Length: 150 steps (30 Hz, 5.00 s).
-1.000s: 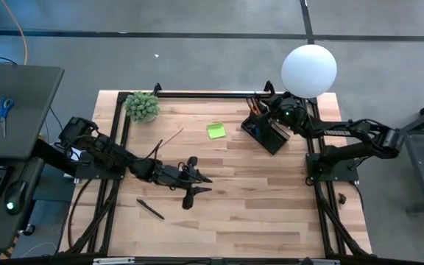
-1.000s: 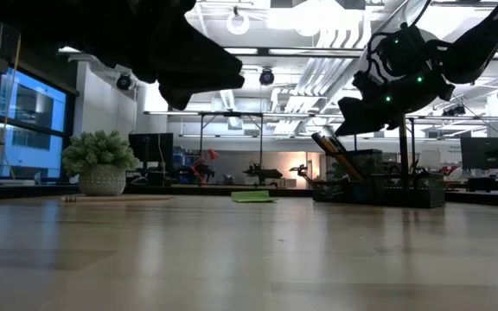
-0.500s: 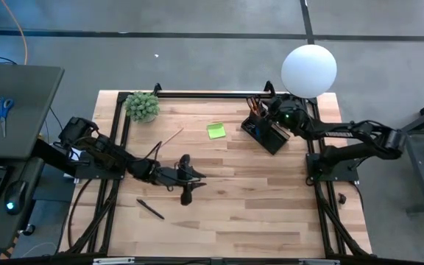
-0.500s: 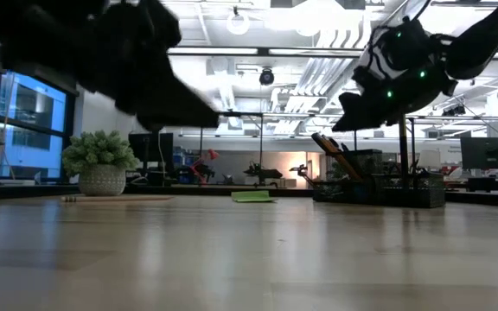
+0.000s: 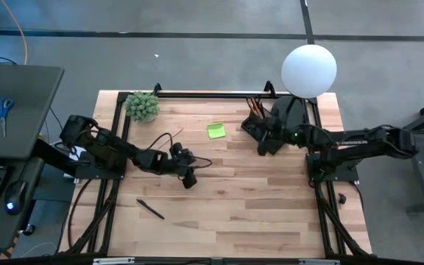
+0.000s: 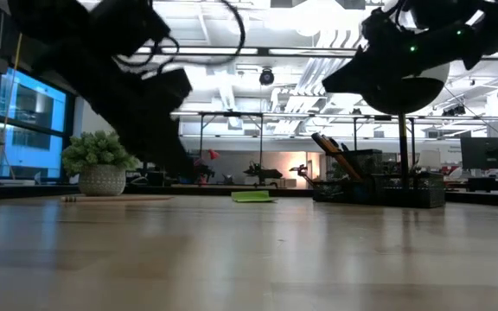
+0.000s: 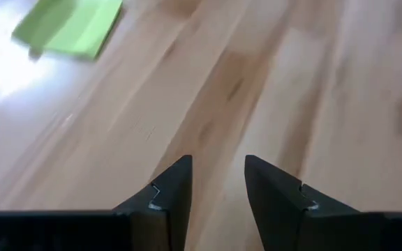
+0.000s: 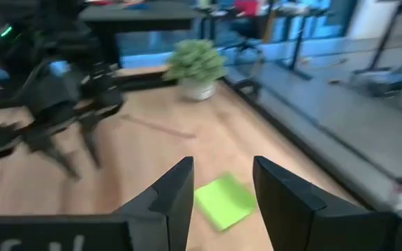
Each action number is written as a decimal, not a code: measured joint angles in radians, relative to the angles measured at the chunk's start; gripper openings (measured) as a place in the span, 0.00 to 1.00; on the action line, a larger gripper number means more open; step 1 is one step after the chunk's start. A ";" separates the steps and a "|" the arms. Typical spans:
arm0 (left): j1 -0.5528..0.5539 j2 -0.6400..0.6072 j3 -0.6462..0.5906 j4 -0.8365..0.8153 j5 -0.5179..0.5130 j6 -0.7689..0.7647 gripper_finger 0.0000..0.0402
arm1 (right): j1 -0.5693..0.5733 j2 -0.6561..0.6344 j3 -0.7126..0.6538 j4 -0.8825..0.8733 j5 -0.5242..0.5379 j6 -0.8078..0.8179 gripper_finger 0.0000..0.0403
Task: Pick and place office supplies into organizer
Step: Put the green sticky notes into the black desk organizer
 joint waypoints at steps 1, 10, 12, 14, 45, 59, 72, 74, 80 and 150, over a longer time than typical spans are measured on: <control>-0.003 -0.003 0.004 0.019 0.004 0.015 0.30 | 0.024 0.005 0.000 -0.008 -0.001 0.009 0.35; -0.002 -0.076 0.005 -0.087 -0.029 0.045 0.30 | 0.186 0.110 0.000 -0.034 0.000 0.077 0.35; -0.002 -0.114 0.005 -0.119 -0.033 0.045 0.30 | 0.212 0.151 0.000 0.003 0.017 0.091 0.35; -0.002 -0.144 0.007 -0.154 -0.034 0.045 0.30 | 0.235 0.196 0.000 0.039 0.033 0.098 0.35; 0.003 -0.243 -0.027 0.005 -0.096 0.218 0.30 | 0.112 0.637 0.484 -0.345 0.168 -0.258 0.35; 0.205 -0.300 -0.027 0.033 0.223 0.437 0.30 | -0.184 0.898 0.888 -0.716 -0.224 -0.343 0.35; 0.426 -0.317 -0.027 0.099 0.522 0.625 0.30 | -0.289 0.988 1.018 -0.887 -0.301 -0.438 0.35; 0.482 -0.315 -0.027 0.094 0.587 0.641 0.30 | -0.302 1.003 1.018 -0.887 -0.346 -0.450 0.35; 0.616 -0.315 -0.027 0.111 0.744 0.660 0.30 | -0.316 1.034 1.018 -0.880 -0.356 -0.488 0.35; 0.659 -0.314 -0.109 -0.008 0.714 0.599 0.30 | -0.139 0.325 0.593 -1.176 -0.089 0.224 0.00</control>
